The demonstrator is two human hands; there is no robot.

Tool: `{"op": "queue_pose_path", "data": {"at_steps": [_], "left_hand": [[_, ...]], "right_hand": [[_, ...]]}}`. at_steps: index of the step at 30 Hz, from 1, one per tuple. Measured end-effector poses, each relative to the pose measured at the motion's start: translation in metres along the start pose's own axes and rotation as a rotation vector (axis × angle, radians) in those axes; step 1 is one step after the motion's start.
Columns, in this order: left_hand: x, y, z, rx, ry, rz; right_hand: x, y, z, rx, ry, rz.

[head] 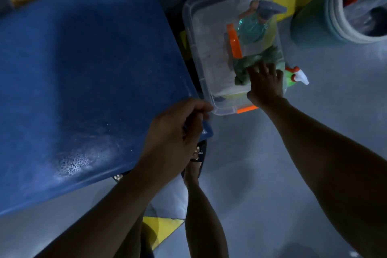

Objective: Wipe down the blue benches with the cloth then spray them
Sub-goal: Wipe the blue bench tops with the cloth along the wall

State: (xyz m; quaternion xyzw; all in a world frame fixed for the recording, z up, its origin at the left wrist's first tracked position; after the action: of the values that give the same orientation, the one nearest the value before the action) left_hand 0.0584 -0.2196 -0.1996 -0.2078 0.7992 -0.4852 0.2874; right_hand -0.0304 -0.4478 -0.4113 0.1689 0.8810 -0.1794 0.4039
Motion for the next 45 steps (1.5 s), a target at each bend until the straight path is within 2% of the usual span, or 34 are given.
{"op": "queue_pose_path", "data": {"at_steps": [2,3,6,8,13,18,22,24,29,35,38,41,45], "left_hand": [[0.001,0.006,-0.001,-0.037,-0.023,-0.033],[0.0,0.008,-0.002,-0.054,-0.036,-0.055],[-0.002,0.01,-0.004,-0.08,-0.077,-0.128],[-0.002,0.006,-0.004,-0.077,-0.079,-0.145],[-0.007,-0.005,-0.013,-0.125,-0.032,-0.154],[-0.021,-0.024,-0.027,-0.159,0.008,-0.135],[-0.032,-0.04,-0.038,-0.182,0.044,-0.198],[-0.038,-0.052,-0.043,-0.145,0.057,-0.218],[-0.057,-0.079,-0.057,-0.048,0.024,-0.253],[-0.093,-0.079,-0.097,-0.023,-0.018,-0.525],[-0.114,-0.072,-0.12,-0.034,-0.044,-0.6],[-0.143,-0.062,-0.147,-0.058,-0.153,-0.51],[-0.172,-0.047,-0.178,-0.054,-0.207,-0.377]], "right_hand": [[0.016,-0.001,0.008,0.008,0.062,-0.017],[0.019,-0.001,0.011,0.024,0.04,0.0],[0.011,0.001,0.017,0.088,-0.135,0.054],[0.008,-0.002,0.015,0.139,-0.179,0.146],[-0.017,-0.014,-0.04,0.209,-0.213,0.723],[-0.078,-0.013,-0.126,0.239,-0.132,1.232],[-0.135,0.008,-0.185,0.13,-0.131,1.627],[-0.161,0.024,-0.209,0.065,-0.126,1.728],[-0.208,0.066,-0.246,-0.096,-0.136,1.658],[-0.248,0.116,-0.276,-0.372,-0.115,1.411],[-0.25,0.14,-0.289,-0.369,-0.116,1.262],[-0.246,0.165,-0.304,-0.357,-0.07,1.222],[-0.257,0.186,-0.328,-0.386,-0.31,0.97]]}}
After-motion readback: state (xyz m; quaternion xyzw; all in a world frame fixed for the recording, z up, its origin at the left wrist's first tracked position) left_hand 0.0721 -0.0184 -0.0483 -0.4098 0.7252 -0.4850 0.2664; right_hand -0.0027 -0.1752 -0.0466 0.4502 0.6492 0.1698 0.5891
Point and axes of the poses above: each hand's wrist, its own z-axis towards the middle knuckle, its own x-axis out of the palm, y = z × x, the point moved 8 cm from there along z, towards the middle knuckle, and after that the axes turned 13 degrees about -z, right-handed, at the moved point
